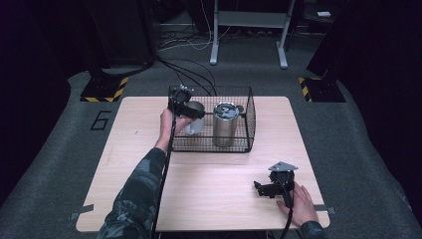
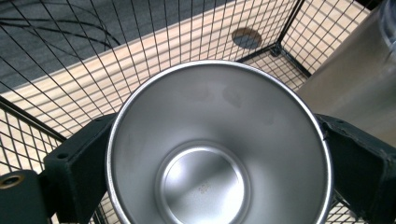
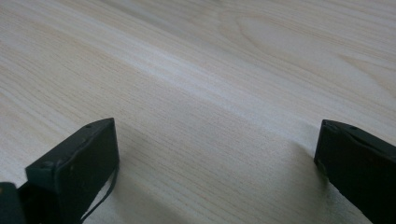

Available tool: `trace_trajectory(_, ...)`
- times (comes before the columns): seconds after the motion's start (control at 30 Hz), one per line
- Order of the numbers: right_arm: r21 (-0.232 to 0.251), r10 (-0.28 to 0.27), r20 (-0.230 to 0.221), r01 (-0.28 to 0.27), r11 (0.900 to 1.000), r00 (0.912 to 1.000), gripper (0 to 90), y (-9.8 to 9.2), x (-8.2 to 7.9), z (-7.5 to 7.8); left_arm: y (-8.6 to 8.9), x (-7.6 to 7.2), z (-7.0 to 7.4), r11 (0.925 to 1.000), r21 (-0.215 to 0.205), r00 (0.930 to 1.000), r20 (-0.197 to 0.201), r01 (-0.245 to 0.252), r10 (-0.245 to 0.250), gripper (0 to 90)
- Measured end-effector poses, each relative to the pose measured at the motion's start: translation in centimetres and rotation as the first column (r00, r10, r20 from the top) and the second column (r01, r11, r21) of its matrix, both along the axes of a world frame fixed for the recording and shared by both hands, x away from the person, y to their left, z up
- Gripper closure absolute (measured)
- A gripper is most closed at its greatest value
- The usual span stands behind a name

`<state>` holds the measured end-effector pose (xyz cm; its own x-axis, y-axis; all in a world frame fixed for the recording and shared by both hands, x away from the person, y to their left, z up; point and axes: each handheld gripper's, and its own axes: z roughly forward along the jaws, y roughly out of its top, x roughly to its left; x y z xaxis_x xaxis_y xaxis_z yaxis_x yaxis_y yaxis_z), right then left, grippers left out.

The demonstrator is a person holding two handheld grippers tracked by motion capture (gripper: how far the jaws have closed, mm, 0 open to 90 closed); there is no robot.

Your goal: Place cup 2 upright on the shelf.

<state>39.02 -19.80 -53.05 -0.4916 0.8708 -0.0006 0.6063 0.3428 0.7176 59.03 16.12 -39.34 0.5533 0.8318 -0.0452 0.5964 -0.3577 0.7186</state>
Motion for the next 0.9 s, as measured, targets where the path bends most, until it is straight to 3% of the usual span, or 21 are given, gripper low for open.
trace_trajectory(0.13, 0.001, -0.001, -0.001, 0.001, 1.000, 1.0000, 0.0, 0.0, 0.0, 0.0, 0.0, 0.0, -0.3, 0.9999, 0.011, 0.9997, -0.022, 0.012, -0.012, 6.1)
trace_trajectory(0.67, 0.001, -0.001, -0.001, 0.001, 1.000, 1.0000, 0.0, 0.0, 0.0, 0.0, -0.2, 0.4, -0.8, 0.9997, 0.025, 0.9999, -0.017, -0.002, 0.003, 6.0)
trace_trajectory(0.9, 0.007, -0.005, -0.002, 0.005, 1.000, 1.0000, 0.0, 0.0, 0.0, 0.0, -0.7, 0.7, -1.2, 0.9992, 0.038, 0.9991, -0.040, 0.016, -0.014, 6.0)
